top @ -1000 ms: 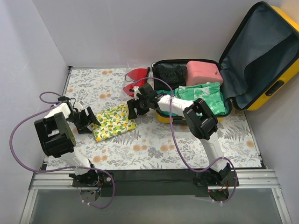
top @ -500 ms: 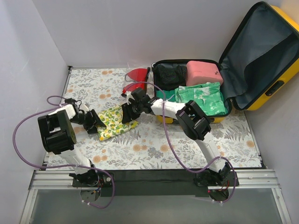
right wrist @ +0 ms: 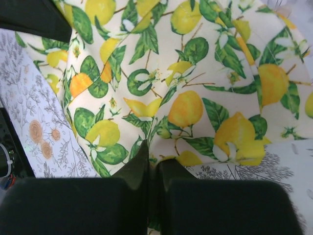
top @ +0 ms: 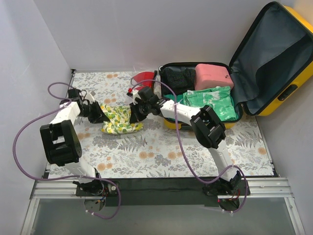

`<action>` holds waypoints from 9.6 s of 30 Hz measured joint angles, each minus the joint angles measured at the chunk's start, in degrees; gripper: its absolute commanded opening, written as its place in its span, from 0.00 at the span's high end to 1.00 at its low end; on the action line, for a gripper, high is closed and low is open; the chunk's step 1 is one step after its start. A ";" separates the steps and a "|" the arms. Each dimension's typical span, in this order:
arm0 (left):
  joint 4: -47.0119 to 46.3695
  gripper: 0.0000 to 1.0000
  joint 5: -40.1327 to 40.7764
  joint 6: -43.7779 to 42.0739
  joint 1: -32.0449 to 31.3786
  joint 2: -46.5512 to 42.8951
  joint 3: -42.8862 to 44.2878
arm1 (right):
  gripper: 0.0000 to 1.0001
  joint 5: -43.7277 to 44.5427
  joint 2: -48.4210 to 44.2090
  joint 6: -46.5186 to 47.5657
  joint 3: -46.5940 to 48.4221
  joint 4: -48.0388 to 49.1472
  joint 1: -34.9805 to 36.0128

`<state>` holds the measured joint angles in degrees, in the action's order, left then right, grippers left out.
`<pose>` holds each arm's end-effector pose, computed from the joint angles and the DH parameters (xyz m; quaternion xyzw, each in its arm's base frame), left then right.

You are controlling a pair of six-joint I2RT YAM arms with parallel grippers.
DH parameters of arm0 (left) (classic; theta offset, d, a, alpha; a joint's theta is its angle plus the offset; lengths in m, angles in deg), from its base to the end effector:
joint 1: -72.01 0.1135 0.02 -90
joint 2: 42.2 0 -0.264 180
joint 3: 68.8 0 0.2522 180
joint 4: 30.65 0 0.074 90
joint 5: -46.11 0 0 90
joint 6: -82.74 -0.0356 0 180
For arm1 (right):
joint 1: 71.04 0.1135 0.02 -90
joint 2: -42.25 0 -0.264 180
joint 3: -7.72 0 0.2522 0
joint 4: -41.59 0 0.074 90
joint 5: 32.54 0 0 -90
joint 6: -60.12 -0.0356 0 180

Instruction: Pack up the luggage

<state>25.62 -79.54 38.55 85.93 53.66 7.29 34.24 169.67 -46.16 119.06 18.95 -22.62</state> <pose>0.3050 0.0542 0.1909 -0.4383 0.8380 -0.3239 0.0278 0.3253 0.3878 0.1866 -0.3281 0.8245 0.3801 0.2610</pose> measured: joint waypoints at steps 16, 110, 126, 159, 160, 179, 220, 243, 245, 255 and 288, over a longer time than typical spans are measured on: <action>-2.93 1.00 0.48 3.87 -23.87 4.26 36.52 | 0.99 7.30 -28.09 12.07 -1.55 -4.96 -16.50; -19.80 1.00 -6.21 -38.80 -46.88 10.95 41.68 | 0.07 -1.05 -59.17 25.14 -12.55 -14.19 -61.64; -18.95 1.00 -7.52 -51.76 -50.58 29.44 50.21 | 0.04 -13.81 -55.15 33.00 -15.56 -27.61 -63.52; -27.82 0.41 8.50 -17.51 -53.07 0.63 29.83 | 0.08 -0.90 -49.94 41.70 -28.98 -27.93 -57.72; -27.93 0.41 8.37 -16.81 -52.37 -0.17 29.73 | 0.08 -0.92 -51.15 41.70 -26.86 -28.06 -57.72; -31.01 0.41 6.51 0.44 -35.78 -11.47 15.15 | 0.09 19.45 -49.96 46.95 17.03 -28.65 -53.83; -29.16 0.35 -2.84 14.43 -12.31 -6.16 8.20 | 0.69 25.11 16.65 44.96 46.45 -19.50 -21.11; -25.99 0.34 -5.62 14.99 -9.53 -5.44 9.01 | 0.13 32.70 0.15 54.10 33.75 -20.24 -22.49; -25.73 0.34 -6.01 15.17 -9.53 -5.79 9.33 | 0.11 35.78 -8.52 57.27 30.05 -19.06 -22.49; -25.40 0.34 -9.05 16.74 -9.51 -13.05 9.53 | 0.09 54.97 -35.63 77.29 21.75 -10.16 -26.51; -28.00 0.35 -12.22 23.17 -9.51 -19.58 1.11 | 0.39 54.40 -32.50 93.46 16.81 -5.86 -56.02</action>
<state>-2.38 -91.76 61.71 76.42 34.07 8.40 88.64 137.17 47.30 135.87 13.09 -78.64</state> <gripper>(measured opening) 0.656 0.641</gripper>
